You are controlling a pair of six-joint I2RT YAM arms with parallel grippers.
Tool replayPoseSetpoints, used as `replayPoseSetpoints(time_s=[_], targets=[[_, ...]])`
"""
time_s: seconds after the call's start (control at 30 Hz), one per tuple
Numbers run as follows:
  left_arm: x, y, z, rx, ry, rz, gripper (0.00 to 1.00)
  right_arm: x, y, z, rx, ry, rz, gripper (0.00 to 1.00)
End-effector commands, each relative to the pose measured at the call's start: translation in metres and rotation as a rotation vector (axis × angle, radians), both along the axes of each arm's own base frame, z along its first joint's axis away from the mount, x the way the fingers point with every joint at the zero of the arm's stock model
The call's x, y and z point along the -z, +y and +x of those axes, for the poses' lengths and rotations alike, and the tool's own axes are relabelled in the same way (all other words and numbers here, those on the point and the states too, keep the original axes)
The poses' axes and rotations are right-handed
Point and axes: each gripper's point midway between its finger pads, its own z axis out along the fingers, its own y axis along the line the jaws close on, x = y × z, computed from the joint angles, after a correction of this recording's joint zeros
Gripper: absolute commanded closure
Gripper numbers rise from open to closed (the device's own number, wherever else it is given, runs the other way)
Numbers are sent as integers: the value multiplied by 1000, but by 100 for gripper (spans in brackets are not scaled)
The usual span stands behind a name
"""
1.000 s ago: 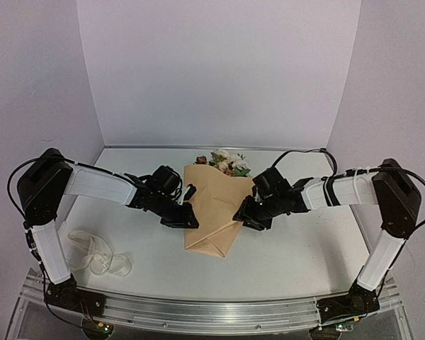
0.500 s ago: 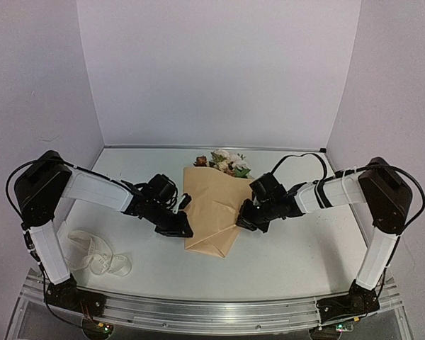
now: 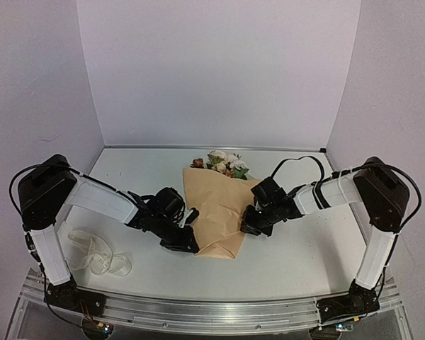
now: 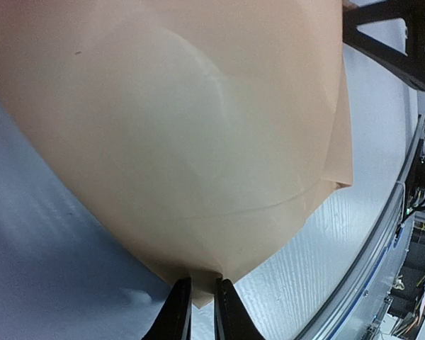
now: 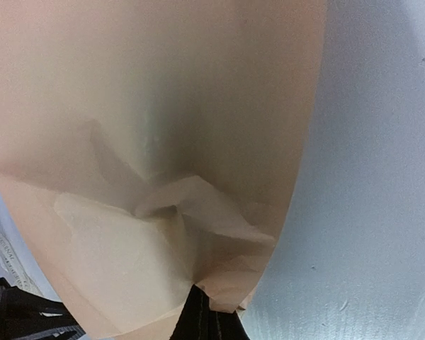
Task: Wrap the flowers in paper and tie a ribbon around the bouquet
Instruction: Adjust the folded bouquet at the center of the board.
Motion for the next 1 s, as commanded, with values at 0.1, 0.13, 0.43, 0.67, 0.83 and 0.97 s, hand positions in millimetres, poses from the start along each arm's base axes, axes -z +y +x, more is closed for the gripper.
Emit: replayPoseSetpoints(time_s=[0.1,0.13,0.43,0.67,0.83,0.97], targets=[[-18,-35,-9,43,-11,-71,87,-7,-10,6,-82,26,-10,100],[-25,-36,-6,37,-26,-76,87,-10,-9,4,-96,30,-8,100],[-80,-49,27,27,-119,-162,85,-38,-1,-8,-188,8,-6,100],[-53,-53,33,84,-81,-114,87,-59,-3,-15,-201,-8,-11,91],[-42,-55,29,107,-57,-112,87,-71,-3,-24,-210,-1,-10,86],[-38,-56,28,111,-47,-117,87,-74,2,-34,-211,13,4,80]])
